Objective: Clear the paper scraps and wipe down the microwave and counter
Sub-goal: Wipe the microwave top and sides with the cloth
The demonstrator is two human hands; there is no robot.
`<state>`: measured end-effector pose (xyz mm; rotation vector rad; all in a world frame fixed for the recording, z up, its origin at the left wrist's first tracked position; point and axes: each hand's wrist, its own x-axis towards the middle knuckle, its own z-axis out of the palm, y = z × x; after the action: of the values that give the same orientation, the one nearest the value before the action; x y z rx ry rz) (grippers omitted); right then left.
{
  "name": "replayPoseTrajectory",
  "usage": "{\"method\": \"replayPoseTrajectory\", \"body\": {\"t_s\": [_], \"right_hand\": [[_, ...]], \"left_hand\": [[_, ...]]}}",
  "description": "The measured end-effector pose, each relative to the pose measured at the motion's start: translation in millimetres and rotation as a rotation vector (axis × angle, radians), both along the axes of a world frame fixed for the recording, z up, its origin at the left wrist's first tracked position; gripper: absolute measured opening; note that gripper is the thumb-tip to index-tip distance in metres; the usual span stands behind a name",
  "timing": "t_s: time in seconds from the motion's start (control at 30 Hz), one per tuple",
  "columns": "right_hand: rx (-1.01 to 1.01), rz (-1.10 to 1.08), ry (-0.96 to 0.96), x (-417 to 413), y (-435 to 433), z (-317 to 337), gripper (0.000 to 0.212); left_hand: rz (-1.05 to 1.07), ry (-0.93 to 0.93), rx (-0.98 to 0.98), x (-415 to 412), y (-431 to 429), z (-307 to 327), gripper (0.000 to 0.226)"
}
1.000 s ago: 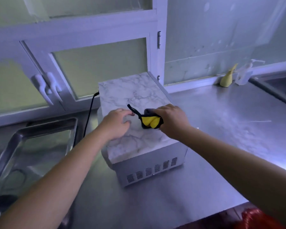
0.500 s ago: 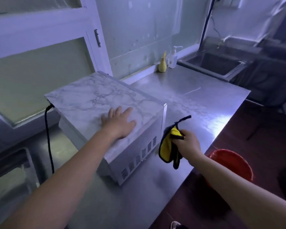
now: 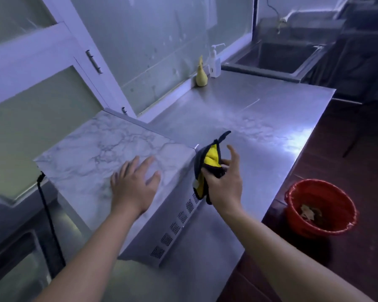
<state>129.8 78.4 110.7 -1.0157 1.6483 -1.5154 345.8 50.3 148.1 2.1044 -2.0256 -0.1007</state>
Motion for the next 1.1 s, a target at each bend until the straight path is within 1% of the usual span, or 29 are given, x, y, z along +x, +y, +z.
{"method": "replayPoseTrajectory", "body": {"t_s": [0.03, 0.07, 0.1, 0.2, 0.23, 0.3, 0.37, 0.4, 0.5, 0.57, 0.63, 0.7, 0.8, 0.87, 0.93, 1.0, 1.1], "right_hand": [[-0.028, -0.033, -0.074, 7, -4, 2, 0.073], [-0.046, -0.052, -0.117, 15, -6, 2, 0.07], [-0.068, -0.058, -0.111, 24, -4, 0, 0.065], [-0.221, -0.02, 0.044, 57, 17, -15, 0.065], [-0.274, -0.004, 0.067, 64, 22, -22, 0.062], [-0.321, 0.001, 0.004, 65, 24, -31, 0.05], [-0.314, -0.021, -0.088, 52, 11, -39, 0.039], [-0.313, -0.013, -0.094, 45, 5, -42, 0.036], [-0.389, 0.034, 0.038, 32, -1, -51, 0.035], [-0.431, 0.04, 0.093, 28, -5, -57, 0.037], [-0.486, 0.02, 0.22, 25, -13, -61, 0.036], [-0.568, 0.007, 0.352, 24, -23, -66, 0.029], [-0.641, 0.017, 0.381, 25, -32, -72, 0.024], [-0.649, 0.01, 0.37, 26, -34, -79, 0.022], [-0.607, -0.014, 0.324, 30, -37, -86, 0.02], [-0.51, -0.079, 0.237, 35, -40, -92, 0.02], [-0.383, -0.142, 0.121, 37, -46, -103, 0.03]], "left_hand": [[0.009, 0.006, -0.004, -1, -2, 1, 0.066], [0.015, 0.007, -0.009, -2, -3, 1, 0.066], [0.016, 0.004, -0.012, -3, -3, 0, 0.066], [0.011, -0.008, -0.026, -4, -4, -1, 0.065], [0.009, -0.011, -0.032, -3, -5, -1, 0.065], [0.005, -0.012, -0.04, -4, -6, 0, 0.066], [0.003, -0.001, -0.042, -6, -9, 2, 0.064], [0.006, 0.001, -0.037, -7, -9, 2, 0.064], [0.021, 0.004, -0.026, -6, -2, 2, 0.063], [0.024, 0.011, -0.024, -5, -1, 3, 0.064], [0.019, 0.016, -0.024, -7, -2, 4, 0.066], [0.018, 0.025, -0.031, -10, -1, 5, 0.066], [0.016, 0.018, -0.036, -9, 2, 6, 0.066], [0.011, 0.009, -0.037, -8, 3, 7, 0.069], [0.007, 0.004, -0.046, -7, 2, 7, 0.068], [-0.001, -0.004, -0.053, -9, -2, 6, 0.066], [-0.023, -0.022, -0.05, -14, -9, 4, 0.067]]}}
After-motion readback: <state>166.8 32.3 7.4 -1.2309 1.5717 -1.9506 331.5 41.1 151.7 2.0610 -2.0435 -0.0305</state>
